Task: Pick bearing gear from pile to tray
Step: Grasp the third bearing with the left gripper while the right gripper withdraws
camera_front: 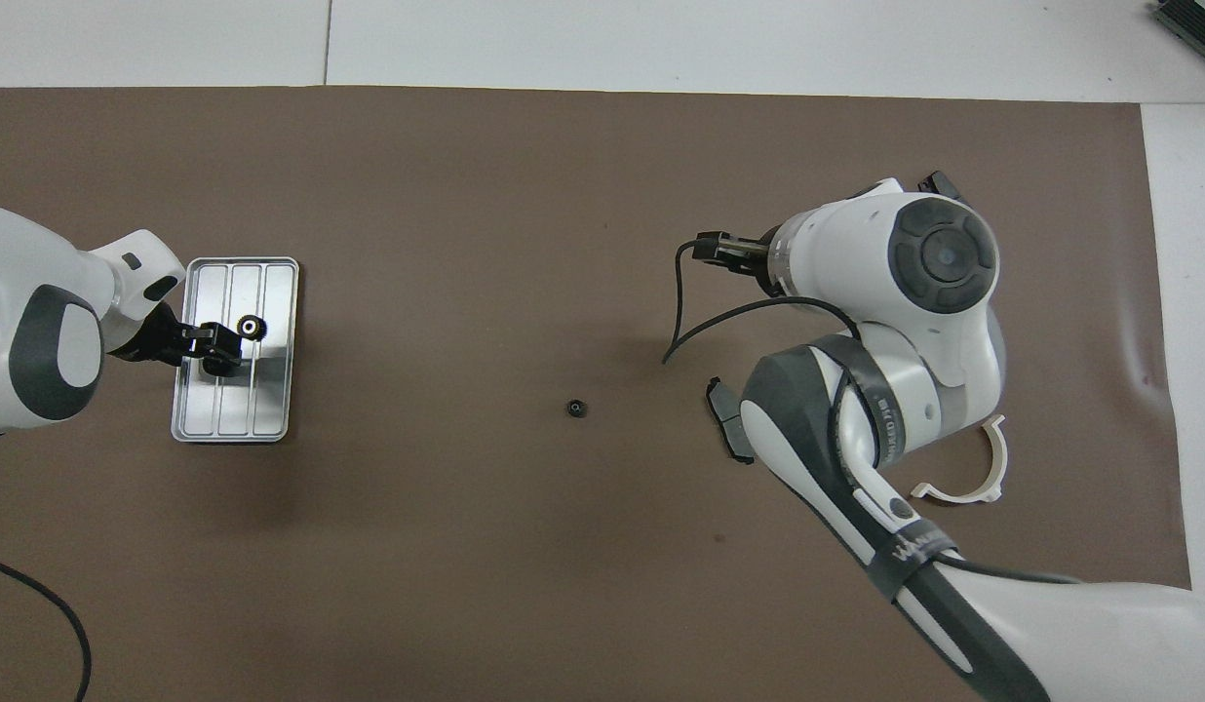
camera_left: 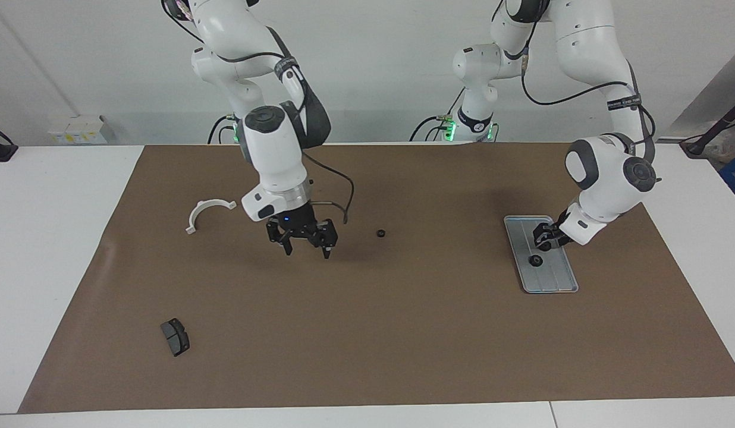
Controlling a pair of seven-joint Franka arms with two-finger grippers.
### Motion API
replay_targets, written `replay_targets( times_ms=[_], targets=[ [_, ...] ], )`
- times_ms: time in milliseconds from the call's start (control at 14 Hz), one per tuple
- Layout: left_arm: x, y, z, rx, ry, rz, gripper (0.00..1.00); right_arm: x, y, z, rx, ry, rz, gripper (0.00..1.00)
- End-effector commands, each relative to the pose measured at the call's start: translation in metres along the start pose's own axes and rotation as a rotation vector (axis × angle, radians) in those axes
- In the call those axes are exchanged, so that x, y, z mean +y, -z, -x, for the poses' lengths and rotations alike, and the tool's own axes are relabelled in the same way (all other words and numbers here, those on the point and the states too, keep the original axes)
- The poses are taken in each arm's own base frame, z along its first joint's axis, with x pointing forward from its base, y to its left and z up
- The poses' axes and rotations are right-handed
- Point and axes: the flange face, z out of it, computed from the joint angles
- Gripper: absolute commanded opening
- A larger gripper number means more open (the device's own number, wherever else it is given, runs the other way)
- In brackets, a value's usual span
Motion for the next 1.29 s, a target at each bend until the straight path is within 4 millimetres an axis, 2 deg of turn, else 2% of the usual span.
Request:
replay_targets(
  times_ms=[0,143,215,430,716,859,931,1074,1217],
  targets=[
    [0.026,0.026,-0.009,0.038,-0.033,-0.013,0.89,0.027,0.037,-0.018,0.054,0.006,0.007,1.0],
    [0.063,0.043,-0.016,0.039,-0.001,-0.008,0.89,0.046,0.071,-0.023,0.057,0.022,0.031,1.0],
    [0.095,0.046,-0.014,0.022,0.017,-0.009,0.89,0.051,0.084,-0.023,0.052,0.046,0.041,1.0],
    [0.219,0.05,0.001,0.043,0.1,-0.02,0.89,0.08,0.123,-0.026,0.027,0.039,0.085,1.0],
    [0.358,0.042,0.04,0.115,0.186,0.007,0.87,0.1,0.176,-0.038,-0.045,0.067,0.129,1.0],
    [0.399,0.035,0.054,0.15,0.188,0.032,0.85,0.118,0.203,-0.044,-0.101,0.072,0.143,1.0],
    [0.413,0.027,0.06,0.152,0.17,0.034,0.83,0.134,0.21,-0.048,-0.132,0.081,0.156,1.0],
    [0.437,0.006,0.071,0.145,0.124,0.028,0.81,0.144,0.209,-0.046,-0.177,0.11,0.165,1.0],
    [0.444,-0.006,0.075,0.152,0.099,0.031,0.81,0.143,0.209,-0.044,-0.211,0.105,0.161,1.0]
  ],
)
